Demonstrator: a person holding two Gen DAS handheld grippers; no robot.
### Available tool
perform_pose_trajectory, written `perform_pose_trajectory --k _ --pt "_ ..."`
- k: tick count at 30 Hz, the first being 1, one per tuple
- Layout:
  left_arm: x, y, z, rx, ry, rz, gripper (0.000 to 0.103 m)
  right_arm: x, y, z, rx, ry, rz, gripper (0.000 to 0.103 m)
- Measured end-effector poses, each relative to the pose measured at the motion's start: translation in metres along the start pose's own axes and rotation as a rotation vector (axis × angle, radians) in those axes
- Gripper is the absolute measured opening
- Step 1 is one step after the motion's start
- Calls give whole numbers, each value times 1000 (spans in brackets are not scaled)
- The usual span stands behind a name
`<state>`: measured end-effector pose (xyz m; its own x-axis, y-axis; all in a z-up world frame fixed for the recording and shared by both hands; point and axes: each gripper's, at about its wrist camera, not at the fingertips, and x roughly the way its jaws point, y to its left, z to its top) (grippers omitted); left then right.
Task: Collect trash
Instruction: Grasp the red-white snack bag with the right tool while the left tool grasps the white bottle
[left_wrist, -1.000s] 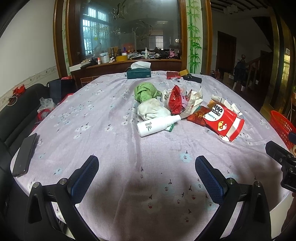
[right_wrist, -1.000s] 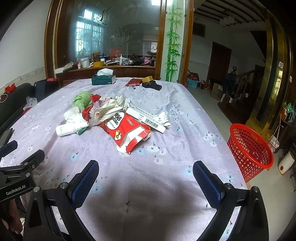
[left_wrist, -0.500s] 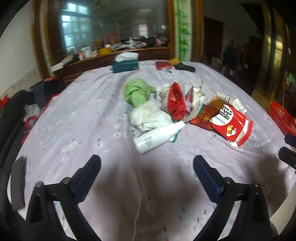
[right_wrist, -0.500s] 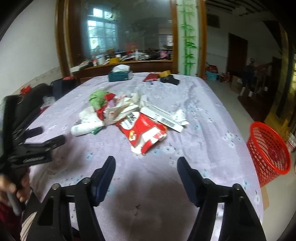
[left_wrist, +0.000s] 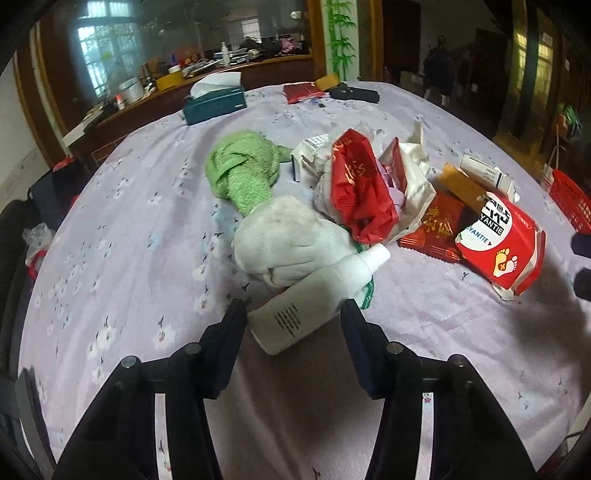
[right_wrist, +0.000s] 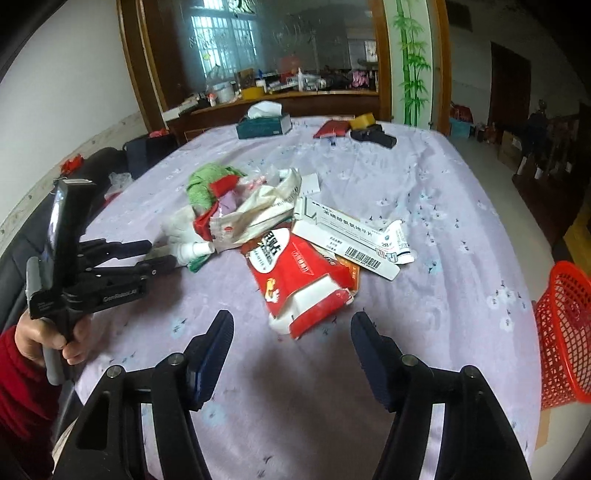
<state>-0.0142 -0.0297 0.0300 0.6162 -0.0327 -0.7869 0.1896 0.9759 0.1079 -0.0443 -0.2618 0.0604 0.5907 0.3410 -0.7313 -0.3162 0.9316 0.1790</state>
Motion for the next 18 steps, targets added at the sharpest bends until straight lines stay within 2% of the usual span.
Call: perform_pose_trajectory --k 6,9,10,15,17,18 --pt "3 -9 1 47 -7 -4 52 20 -18 4 128 39 79 71" --pt "5 -11 3 50 -6 -18 56 30 -26 4 195 54 123 70" --pt "7 -11 4 43 -2 -22 59 34 -28 5 215 55 131 68" --pt "13 -10 8 29 -8 -30 59 51 -34 9 305 70 185 50" --pt "11 -12 7 37 -14 -22 59 56 -34 9 332 72 212 31" --pt "11 -13 6 37 -15 -17 51 56 -33 9 337 68 221 28"
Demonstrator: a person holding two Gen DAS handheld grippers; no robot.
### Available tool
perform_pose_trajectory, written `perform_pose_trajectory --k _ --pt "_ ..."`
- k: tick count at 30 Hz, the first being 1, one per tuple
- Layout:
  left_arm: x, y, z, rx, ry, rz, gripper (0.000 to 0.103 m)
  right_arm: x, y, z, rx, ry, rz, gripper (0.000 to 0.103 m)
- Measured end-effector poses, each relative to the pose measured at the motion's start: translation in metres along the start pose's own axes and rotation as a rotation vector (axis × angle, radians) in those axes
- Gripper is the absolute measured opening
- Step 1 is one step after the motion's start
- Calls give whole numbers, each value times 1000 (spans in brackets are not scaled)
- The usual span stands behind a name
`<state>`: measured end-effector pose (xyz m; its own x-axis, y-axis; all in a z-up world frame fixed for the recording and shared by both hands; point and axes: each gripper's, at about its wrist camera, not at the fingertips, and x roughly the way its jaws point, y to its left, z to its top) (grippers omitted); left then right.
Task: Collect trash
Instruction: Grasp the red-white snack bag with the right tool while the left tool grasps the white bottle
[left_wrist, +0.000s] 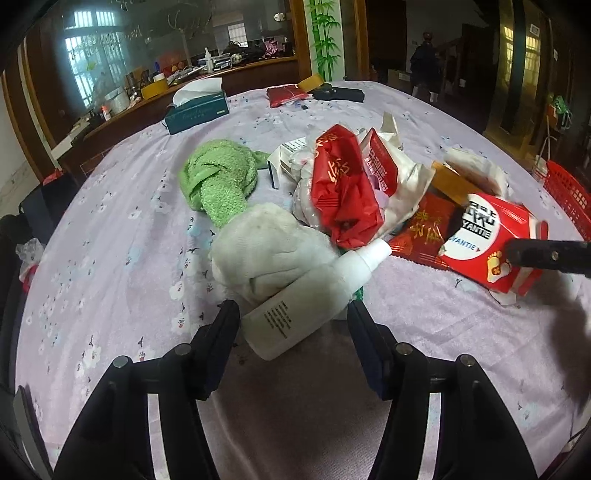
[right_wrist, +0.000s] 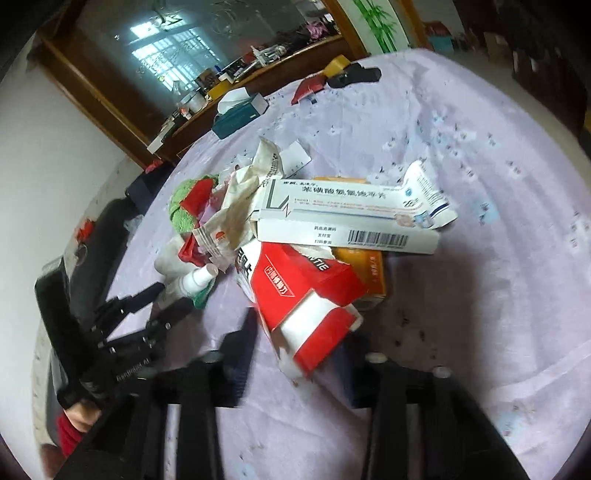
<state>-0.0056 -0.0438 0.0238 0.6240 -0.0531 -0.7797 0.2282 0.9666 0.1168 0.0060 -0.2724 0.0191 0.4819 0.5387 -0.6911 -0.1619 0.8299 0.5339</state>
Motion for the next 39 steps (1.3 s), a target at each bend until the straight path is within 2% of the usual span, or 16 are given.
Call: perform_pose_trajectory --k 1,2,5,6,11,18,22,27,32,39 --pt "-2 -1 -1 -2 2 -4 41 0 1 -1 0 -8 6 24" --pt "-4 -1 -2 -5 3 -20 37 -3 5 -3 -10 -19 9 22" --pt "-12 -1 -8 -20 16 -68 32 -8 16 -7 -47 -45 28 11" --pt "-13 -1 -9 -20 17 -77 30 -11 20 -8 -62 -55 20 11" --pt "-9 0 -6 -35 23 -86 31 -21 38 -12 -160 -110 -36 10" --pt "4 -2 1 -52 37 -92 34 -24 38 -12 -179 -120 -56 8" --pt "-6 -5 -5 -60 2 -88 34 -34 39 -17 -188 -146 -52 8" --pt "-33 -6 -10 -100 -55 -129 33 -50 41 -24 -203 -174 -46 8" --pt "-54 -18 -6 -93 -99 -163 32 -68 38 -28 -195 -207 -39 8" --pt "-52 -38 -13 -34 -40 -155 32 -81 30 -35 -188 -219 -53 8"
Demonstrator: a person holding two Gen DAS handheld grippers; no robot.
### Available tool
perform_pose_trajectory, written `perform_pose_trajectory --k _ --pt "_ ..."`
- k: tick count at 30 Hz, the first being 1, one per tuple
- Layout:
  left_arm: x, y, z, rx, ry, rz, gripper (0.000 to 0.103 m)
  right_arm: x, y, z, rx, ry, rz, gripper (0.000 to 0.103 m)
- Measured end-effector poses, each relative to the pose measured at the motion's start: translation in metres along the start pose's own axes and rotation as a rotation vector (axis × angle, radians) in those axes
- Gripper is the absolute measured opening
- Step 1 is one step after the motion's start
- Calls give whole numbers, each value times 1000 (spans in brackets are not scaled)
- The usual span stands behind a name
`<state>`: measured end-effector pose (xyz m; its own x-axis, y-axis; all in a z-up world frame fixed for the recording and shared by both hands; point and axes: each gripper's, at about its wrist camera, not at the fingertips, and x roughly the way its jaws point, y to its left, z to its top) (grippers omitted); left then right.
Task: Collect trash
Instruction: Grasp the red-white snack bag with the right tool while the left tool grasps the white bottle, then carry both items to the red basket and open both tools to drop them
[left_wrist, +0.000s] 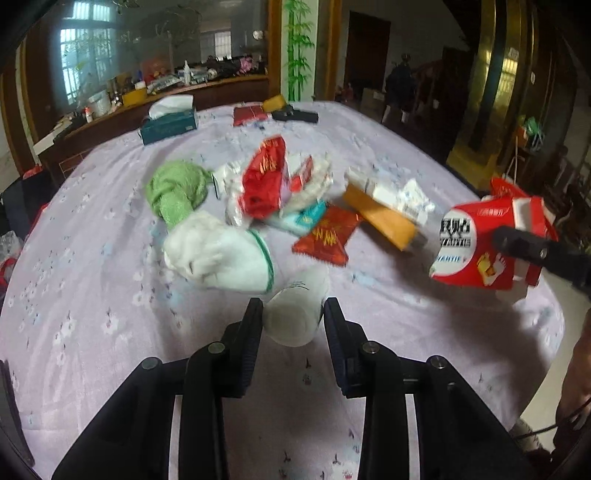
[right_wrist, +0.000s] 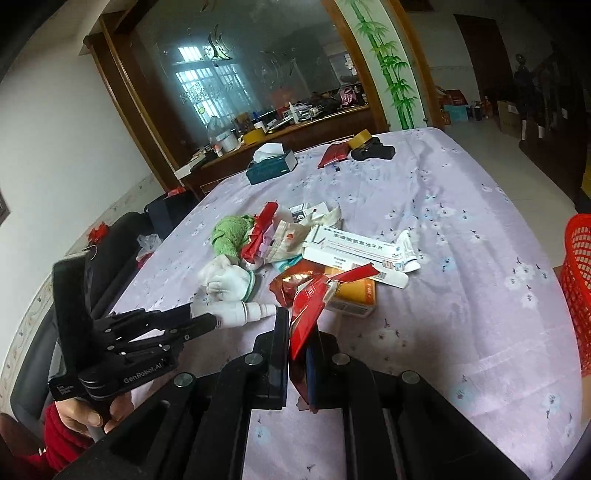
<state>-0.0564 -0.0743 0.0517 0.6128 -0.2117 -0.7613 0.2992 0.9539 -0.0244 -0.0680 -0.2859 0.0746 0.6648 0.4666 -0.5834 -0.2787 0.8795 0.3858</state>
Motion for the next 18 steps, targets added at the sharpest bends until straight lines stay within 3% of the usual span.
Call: perform_pose_trajectory --k 8,14,18 --pt "25 -4 -14 14 103 13 33 -2 -2 -6 2 11 18 8" --pt "44 -6 -8 -4 128 11 29 -8 -6 -6 5 -4 22 8" --pt "40 -13 -5 -2 100 -19 29 -20 -15 -4 20 -30 13 8"
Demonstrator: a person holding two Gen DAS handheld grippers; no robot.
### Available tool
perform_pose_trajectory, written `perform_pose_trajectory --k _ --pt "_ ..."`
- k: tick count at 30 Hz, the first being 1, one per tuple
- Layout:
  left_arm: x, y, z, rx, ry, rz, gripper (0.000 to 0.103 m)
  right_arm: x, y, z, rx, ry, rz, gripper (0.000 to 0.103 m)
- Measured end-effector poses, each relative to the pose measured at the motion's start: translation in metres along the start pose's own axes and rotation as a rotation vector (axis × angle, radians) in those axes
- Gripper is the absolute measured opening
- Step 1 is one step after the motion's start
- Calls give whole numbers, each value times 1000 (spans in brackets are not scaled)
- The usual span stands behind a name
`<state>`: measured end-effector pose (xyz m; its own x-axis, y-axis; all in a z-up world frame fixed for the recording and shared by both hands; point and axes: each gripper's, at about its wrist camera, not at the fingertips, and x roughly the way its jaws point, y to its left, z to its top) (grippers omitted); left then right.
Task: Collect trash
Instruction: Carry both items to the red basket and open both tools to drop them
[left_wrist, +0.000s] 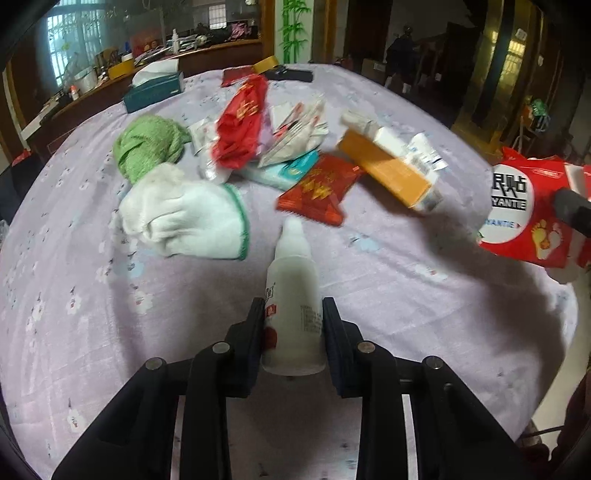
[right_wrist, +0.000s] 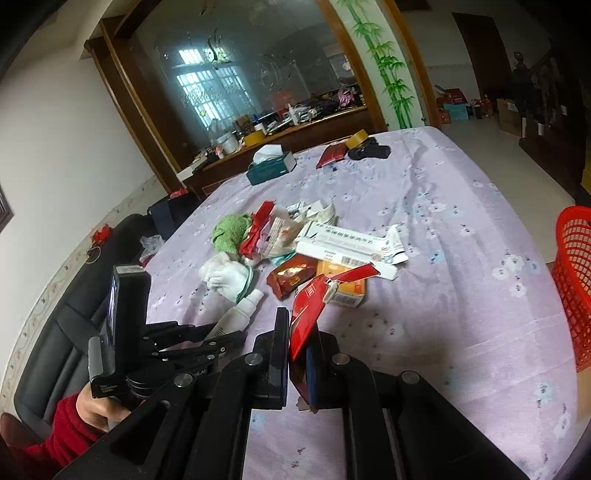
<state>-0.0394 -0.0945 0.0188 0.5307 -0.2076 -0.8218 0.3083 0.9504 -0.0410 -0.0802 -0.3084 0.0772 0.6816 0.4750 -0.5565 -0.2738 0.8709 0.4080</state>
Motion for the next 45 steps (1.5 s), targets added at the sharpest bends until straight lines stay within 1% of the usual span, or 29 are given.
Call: perform_pose_trajectory --k 4,8,9,12,14,17,21,22,25,29,32,34,35,36,37,38,39,41,43,44,45 --pt "-15 -12 4 8 -45 -34 29 -16 -15 3 26 -35 -15 8" --pt "-34 -34 15 35 -92 -78 29 -38 -34 9 56 -84 -45 8" --pt "-38 -42 21 46 -102 -99 29 -45 -38 10 62 -96 -54 8" --pt "-44 -72 40 98 -127 -136 29 -71 -58 16 79 -147 -109 8" --pt "-47 -94 54 126 -144 -174 29 -88 -73 21 94 -174 -151 8" --pt "-47 -137 76 167 -163 -246 29 -115 -106 29 144 -211 -248 8" --pt "-35 -198 102 221 -165 -328 29 -141 -151 38 213 -237 -341 8" --pt "-30 -216 108 237 -160 -354 29 -145 -162 40 231 -236 -354 8" --pt "-16 -260 123 267 -143 -400 29 -153 -194 45 287 -224 -373 8" --pt "5 -302 143 284 -120 -434 29 -157 -232 48 342 -203 -405 8" --pt "25 -329 157 280 -104 -454 29 -161 -249 50 358 -194 -418 8" --pt "37 -337 164 271 -86 -465 29 -157 -259 51 356 -172 -411 10" --pt "44 -342 166 268 -79 -468 31 -154 -264 52 352 -161 -414 11" --pt "49 -346 169 270 -68 -468 43 -149 -270 53 350 -140 -427 16" --pt "53 -348 170 269 -63 -460 55 -148 -275 52 352 -127 -436 32" --pt "57 -348 172 262 -64 -443 58 -149 -279 51 354 -129 -433 43" --pt "57 -346 170 259 -64 -445 58 -151 -281 48 355 -134 -429 45" --pt "56 -341 169 257 -57 -446 58 -155 -283 45 351 -142 -427 46" --pt "51 -330 166 247 -59 -431 58 -161 -285 44 353 -169 -440 46" --pt "49 -322 165 240 -66 -419 58 -164 -287 45 349 -184 -475 46" --pt "43 -313 162 233 -74 -415 58 -167 -289 45 339 -206 -571 46"
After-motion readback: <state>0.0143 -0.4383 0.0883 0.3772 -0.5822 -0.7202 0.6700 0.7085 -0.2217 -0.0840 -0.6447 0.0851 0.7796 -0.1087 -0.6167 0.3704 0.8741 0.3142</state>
